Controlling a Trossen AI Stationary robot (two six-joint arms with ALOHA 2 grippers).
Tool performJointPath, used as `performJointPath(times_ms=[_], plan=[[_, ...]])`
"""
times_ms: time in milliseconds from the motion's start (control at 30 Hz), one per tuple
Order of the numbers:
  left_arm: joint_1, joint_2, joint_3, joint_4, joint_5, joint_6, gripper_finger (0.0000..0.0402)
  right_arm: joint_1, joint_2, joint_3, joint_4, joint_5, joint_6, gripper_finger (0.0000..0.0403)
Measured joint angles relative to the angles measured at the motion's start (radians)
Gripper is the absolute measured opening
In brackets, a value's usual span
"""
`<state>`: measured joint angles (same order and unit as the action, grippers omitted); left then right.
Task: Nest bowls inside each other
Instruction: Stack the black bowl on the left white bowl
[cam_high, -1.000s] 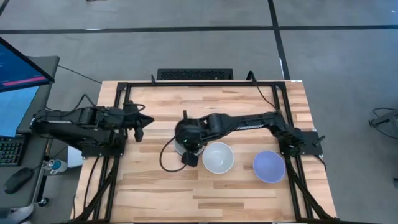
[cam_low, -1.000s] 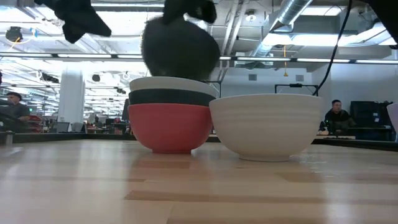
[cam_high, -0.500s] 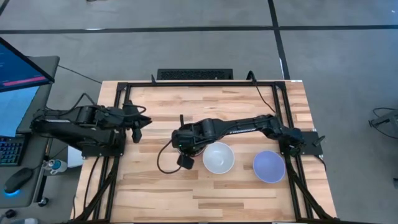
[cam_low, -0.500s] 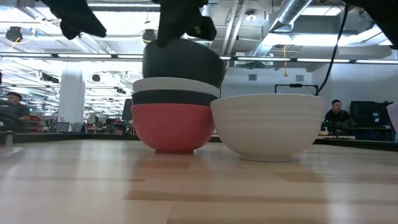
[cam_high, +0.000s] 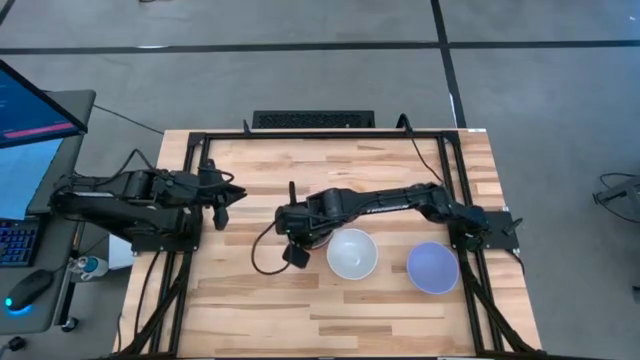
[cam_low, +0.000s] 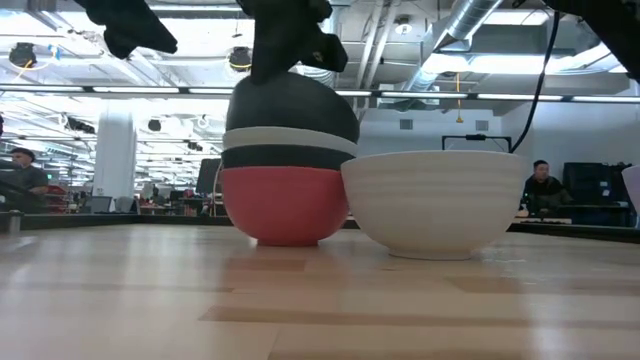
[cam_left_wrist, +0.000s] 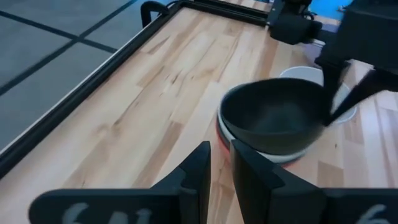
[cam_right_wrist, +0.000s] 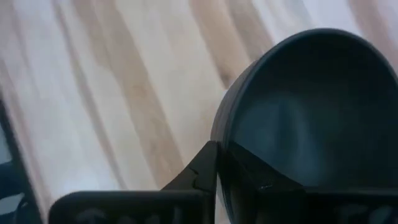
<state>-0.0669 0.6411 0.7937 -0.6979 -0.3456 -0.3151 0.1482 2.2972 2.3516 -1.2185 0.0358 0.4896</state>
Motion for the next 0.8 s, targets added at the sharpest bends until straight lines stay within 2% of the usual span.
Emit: performJointPath(times_ms=[267, 533, 800], plan=[[0.000, 0.000, 0.000, -0.001, -0.001, 0.000, 0.0053, -0.020, 0.017, 0.002, -0.042, 0.050, -0.016, 0.0013], [0.000, 0.000, 0.000, -0.021, -0.002, 0.000, 0.0053, -0.016, 0.069, -0.003, -0.085, 0.018, -0.016, 0.0074], [0.000, 0.000, 0.000, -0.062, -0.003, -0.001, 0.0053, -0.011, 0.012, 0.003, 0.031, 0.021, 0.013, 0.0087]])
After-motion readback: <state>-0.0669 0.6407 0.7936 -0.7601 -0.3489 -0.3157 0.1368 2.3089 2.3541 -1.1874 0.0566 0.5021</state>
